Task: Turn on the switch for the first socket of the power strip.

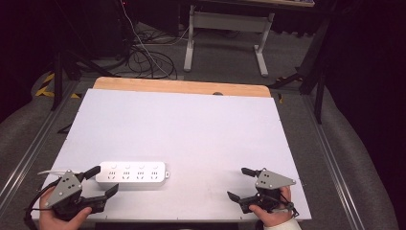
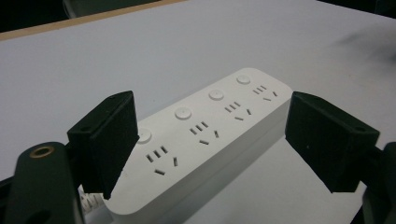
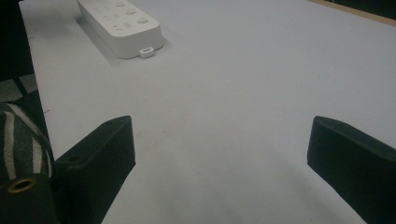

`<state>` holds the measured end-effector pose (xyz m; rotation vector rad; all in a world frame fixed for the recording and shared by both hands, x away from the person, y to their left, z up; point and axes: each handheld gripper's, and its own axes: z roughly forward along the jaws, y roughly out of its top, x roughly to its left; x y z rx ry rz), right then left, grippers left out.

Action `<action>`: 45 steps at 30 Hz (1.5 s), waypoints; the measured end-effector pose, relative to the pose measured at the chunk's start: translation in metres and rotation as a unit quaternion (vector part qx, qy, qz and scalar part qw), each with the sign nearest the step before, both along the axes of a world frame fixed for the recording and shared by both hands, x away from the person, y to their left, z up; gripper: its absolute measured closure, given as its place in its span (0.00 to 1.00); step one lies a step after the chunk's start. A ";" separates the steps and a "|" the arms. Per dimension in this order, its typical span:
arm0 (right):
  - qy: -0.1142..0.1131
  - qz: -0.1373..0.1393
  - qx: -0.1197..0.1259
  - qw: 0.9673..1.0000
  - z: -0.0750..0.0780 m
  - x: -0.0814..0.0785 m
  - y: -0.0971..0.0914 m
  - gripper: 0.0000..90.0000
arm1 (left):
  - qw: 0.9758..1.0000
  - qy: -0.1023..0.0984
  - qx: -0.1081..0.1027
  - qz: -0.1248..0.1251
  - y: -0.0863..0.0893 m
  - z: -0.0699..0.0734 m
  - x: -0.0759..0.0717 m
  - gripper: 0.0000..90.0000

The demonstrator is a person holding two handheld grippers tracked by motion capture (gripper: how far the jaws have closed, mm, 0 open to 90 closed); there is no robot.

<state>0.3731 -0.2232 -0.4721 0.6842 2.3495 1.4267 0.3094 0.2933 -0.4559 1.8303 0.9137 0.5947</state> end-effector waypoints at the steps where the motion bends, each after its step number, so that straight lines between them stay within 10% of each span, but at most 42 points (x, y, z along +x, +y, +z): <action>1: 0.000 0.000 0.000 1.000 0.000 0.000 0.000 0.09 | 1.000 -0.001 0.001 -0.001 0.000 0.000 0.000 0.20; 45: 0.006 0.003 -0.007 1.000 -0.002 0.000 0.002 0.10 | 0.999 0.033 0.018 -0.013 -0.006 0.037 0.036 0.34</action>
